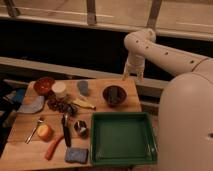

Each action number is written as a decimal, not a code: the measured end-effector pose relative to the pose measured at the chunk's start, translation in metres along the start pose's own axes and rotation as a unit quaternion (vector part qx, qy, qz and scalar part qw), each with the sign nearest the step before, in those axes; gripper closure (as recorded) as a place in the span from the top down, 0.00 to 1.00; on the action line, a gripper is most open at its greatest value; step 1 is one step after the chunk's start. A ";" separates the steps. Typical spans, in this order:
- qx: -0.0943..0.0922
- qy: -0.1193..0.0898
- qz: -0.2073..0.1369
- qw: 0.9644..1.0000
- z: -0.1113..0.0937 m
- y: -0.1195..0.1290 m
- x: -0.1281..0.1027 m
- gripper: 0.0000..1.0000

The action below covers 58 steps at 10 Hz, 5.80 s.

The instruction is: Place pepper in plastic cup

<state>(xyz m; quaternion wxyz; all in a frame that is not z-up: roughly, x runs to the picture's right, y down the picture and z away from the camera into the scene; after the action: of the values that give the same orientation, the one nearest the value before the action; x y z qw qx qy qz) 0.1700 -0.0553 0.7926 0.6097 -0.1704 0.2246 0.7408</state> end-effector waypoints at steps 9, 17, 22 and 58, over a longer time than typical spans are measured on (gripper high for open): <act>-0.007 -0.006 -0.044 0.999 -0.016 0.031 0.013 0.64; -0.071 0.032 -0.176 0.981 0.010 0.174 0.112 0.64; -0.075 0.035 -0.187 0.979 0.011 0.186 0.119 0.64; -0.086 0.102 -0.381 0.915 0.055 0.355 0.369 0.64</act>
<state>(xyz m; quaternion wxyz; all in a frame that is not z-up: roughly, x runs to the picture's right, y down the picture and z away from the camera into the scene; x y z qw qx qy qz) -0.2500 0.2244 0.6893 0.8027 -0.3696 0.1395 0.4468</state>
